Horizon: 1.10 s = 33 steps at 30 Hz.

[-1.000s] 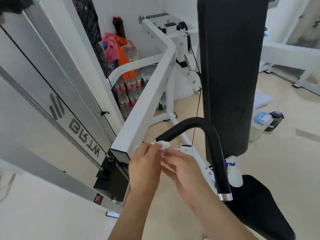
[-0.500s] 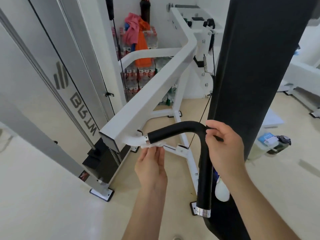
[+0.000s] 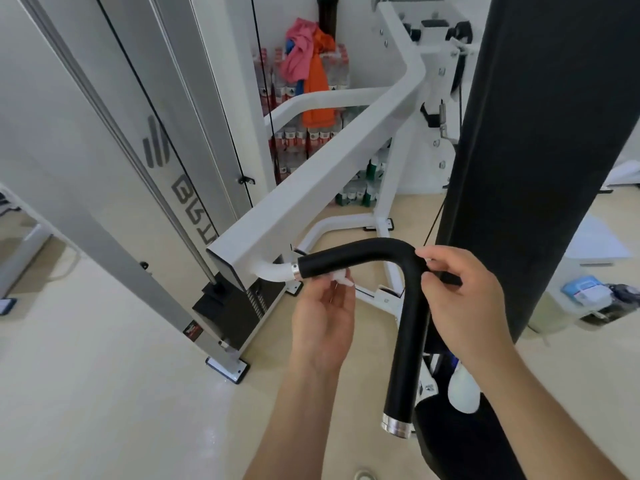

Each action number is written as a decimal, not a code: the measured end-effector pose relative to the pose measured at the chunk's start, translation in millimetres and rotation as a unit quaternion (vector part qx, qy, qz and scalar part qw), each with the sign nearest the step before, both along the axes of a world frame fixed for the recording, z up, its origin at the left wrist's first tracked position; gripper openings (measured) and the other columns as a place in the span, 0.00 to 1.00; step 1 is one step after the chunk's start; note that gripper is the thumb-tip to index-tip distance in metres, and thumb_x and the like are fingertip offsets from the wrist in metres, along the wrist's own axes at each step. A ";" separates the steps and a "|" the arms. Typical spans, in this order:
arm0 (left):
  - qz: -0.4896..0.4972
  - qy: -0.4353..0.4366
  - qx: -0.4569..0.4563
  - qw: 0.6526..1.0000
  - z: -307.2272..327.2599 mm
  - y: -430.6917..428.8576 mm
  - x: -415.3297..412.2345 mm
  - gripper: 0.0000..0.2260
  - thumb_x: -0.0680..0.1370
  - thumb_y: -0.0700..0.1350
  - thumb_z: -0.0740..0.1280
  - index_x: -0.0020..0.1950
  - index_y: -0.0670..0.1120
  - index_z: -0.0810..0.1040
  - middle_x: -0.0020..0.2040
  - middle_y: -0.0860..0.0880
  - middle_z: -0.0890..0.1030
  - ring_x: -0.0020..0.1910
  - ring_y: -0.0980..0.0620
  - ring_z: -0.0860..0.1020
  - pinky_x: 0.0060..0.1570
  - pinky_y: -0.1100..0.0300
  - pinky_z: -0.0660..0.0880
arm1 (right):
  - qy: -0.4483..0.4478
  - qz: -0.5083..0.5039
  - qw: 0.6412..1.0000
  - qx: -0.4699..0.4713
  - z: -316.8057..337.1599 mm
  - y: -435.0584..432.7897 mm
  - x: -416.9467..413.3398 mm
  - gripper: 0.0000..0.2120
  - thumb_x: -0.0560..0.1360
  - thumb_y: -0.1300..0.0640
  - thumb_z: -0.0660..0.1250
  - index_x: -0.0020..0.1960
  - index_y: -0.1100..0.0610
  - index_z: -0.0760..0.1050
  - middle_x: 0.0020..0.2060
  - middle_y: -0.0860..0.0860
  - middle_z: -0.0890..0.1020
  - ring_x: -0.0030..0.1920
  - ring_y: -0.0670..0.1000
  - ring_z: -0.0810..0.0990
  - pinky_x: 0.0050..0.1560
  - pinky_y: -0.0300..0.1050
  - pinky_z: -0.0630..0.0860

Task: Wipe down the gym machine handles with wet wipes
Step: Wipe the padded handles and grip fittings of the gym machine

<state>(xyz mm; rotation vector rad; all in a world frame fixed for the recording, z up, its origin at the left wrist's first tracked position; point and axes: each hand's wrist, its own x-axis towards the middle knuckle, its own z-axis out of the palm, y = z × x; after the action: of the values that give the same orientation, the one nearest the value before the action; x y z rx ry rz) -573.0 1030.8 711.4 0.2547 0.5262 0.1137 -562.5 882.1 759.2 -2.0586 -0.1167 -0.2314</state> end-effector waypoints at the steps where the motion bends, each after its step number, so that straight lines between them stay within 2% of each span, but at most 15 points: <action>1: -0.020 -0.008 0.012 1.000 -0.2 -6.3 2.5 0.10 0.74 0.32 0.65 0.54 0.38 0.79 0.50 0.42 0.80 0.49 0.48 0.79 0.54 0.58 0.76 | 0.002 0.002 1.000 -0.002 -0.9 -0.8 -0.6 0.15 0.74 0.68 0.64 0.54 0.51 0.79 0.47 0.41 0.77 0.52 0.37 0.74 0.46 0.23 0.70; 5: -0.113 -0.039 0.074 0.990 1.3 -30.7 16.0 0.08 0.79 0.33 0.61 0.48 0.39 0.80 0.44 0.44 0.80 0.41 0.52 0.78 0.46 0.62 0.77 | 0.011 0.007 1.000 -0.013 -1.3 -4.6 1.8 0.16 0.74 0.67 0.64 0.54 0.50 0.79 0.46 0.39 0.77 0.48 0.39 0.77 0.44 0.25 0.71; 9: -0.192 -0.053 0.155 0.968 -3.8 -32.1 28.5 0.08 0.79 0.34 0.60 0.53 0.38 0.77 0.46 0.42 0.77 0.41 0.52 0.74 0.46 0.61 0.73 | 0.019 0.018 0.999 -0.027 0.2 -7.0 3.8 0.16 0.74 0.67 0.64 0.55 0.49 0.79 0.47 0.38 0.78 0.47 0.39 0.77 0.42 0.25 0.71; 12: -0.259 -0.064 0.246 0.932 -0.6 -31.2 30.8 0.07 0.79 0.34 0.58 0.49 0.38 0.76 0.41 0.42 0.74 0.39 0.51 0.72 0.47 0.58 0.69 | 0.035 0.019 0.998 -0.046 2.5 -10.7 5.5 0.16 0.75 0.65 0.64 0.57 0.48 0.78 0.48 0.41 0.79 0.44 0.40 0.78 0.40 0.26 0.72; 15: -0.320 -0.088 0.312 0.890 1.0 -30.8 27.3 0.10 0.80 0.36 0.57 0.55 0.37 0.77 0.47 0.41 0.76 0.42 0.51 0.75 0.45 0.60 0.69 | 0.042 0.033 0.995 -0.080 6.3 -17.1 10.4 0.16 0.77 0.63 0.62 0.57 0.47 0.79 0.50 0.40 0.81 0.46 0.43 0.80 0.41 0.22 0.71; 17: -0.345 -0.085 0.339 0.871 -0.2 -30.9 26.0 0.12 0.80 0.36 0.58 0.56 0.37 0.80 0.48 0.43 0.79 0.45 0.50 0.75 0.46 0.59 0.69 | 0.039 0.045 0.992 -0.109 9.4 -20.1 13.0 0.15 0.78 0.61 0.61 0.59 0.46 0.79 0.50 0.39 0.81 0.45 0.39 0.79 0.42 0.21 0.70; 20: -0.362 -0.075 0.385 0.845 1.2 -29.7 23.2 0.12 0.80 0.36 0.58 0.55 0.37 0.80 0.46 0.45 0.81 0.45 0.51 0.77 0.49 0.58 0.71 | 0.026 0.057 0.984 -0.169 11.9 -20.9 13.3 0.15 0.79 0.58 0.61 0.61 0.45 0.77 0.47 0.43 0.81 0.33 0.37 0.72 0.37 0.27 0.67; 22: -0.381 -0.084 0.418 0.821 0.1 -25.0 18.8 0.13 0.80 0.36 0.58 0.52 0.40 0.83 0.45 0.46 0.83 0.47 0.49 0.78 0.54 0.54 0.71 | 0.021 0.075 0.977 -0.199 15.3 -20.0 11.8 0.16 0.78 0.57 0.62 0.64 0.46 0.76 0.44 0.40 0.78 0.31 0.38 0.70 0.35 0.27 0.66; 23: -0.393 -0.086 0.436 0.805 0.5 -22.1 15.4 0.14 0.80 0.36 0.58 0.49 0.44 0.84 0.44 0.48 0.83 0.47 0.50 0.78 0.55 0.52 0.71 | 0.020 0.083 0.974 -0.209 17.2 -19.5 10.3 0.17 0.78 0.57 0.63 0.65 0.46 0.74 0.43 0.38 0.76 0.33 0.38 0.71 0.37 0.27 0.69; 25: -0.404 -0.082 0.492 0.767 3.3 -18.3 9.4 0.15 0.80 0.37 0.59 0.45 0.47 0.85 0.41 0.51 0.84 0.43 0.55 0.78 0.53 0.56 0.70 | 0.023 0.093 0.971 -0.220 18.7 -18.1 4.7 0.20 0.78 0.57 0.64 0.68 0.46 0.71 0.42 0.35 0.71 0.41 0.39 0.73 0.47 0.31 0.72; 27: -0.382 -0.069 0.556 0.735 7.2 -20.8 11.1 0.13 0.80 0.39 0.60 0.46 0.46 0.85 0.45 0.47 0.85 0.48 0.51 0.79 0.57 0.56 0.71 | 0.016 0.094 0.971 -0.219 16.0 -17.2 -2.6 0.21 0.77 0.59 0.65 0.69 0.47 0.71 0.43 0.34 0.71 0.48 0.43 0.75 0.53 0.37 0.73; 29: -0.357 -0.059 0.583 0.728 12.1 -25.3 12.7 0.12 0.80 0.40 0.61 0.46 0.45 0.85 0.48 0.42 0.84 0.52 0.46 0.80 0.59 0.55 0.72 | 0.008 0.079 0.977 -0.197 9.4 -17.7 -10.4 0.21 0.76 0.61 0.67 0.67 0.49 0.73 0.51 0.37 0.77 0.52 0.45 0.78 0.57 0.38 0.75; 31: -0.357 -0.055 0.584 0.728 10.1 -26.8 5.2 0.11 0.79 0.40 0.62 0.46 0.45 0.85 0.48 0.44 0.85 0.52 0.48 0.81 0.58 0.57 0.74 | 0.015 0.063 0.983 -0.169 2.5 -19.8 -18.6 0.21 0.75 0.62 0.68 0.67 0.50 0.73 0.62 0.42 0.78 0.56 0.44 0.79 0.58 0.33 0.73; 33: -0.382 -0.049 0.586 0.713 5.6 -23.9 -11.6 0.12 0.79 0.38 0.62 0.46 0.46 0.85 0.45 0.48 0.85 0.48 0.53 0.81 0.52 0.63 0.74 | 0.026 0.058 0.985 -0.163 -0.1 -20.7 -25.9 0.22 0.76 0.61 0.67 0.68 0.50 0.72 0.62 0.43 0.78 0.57 0.43 0.79 0.58 0.30 0.71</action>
<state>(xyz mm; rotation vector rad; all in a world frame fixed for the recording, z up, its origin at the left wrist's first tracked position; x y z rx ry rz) -584.6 1006.9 717.1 1.6991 0.1305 -0.3819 -588.4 861.4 759.1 -2.3711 -0.2560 -0.0891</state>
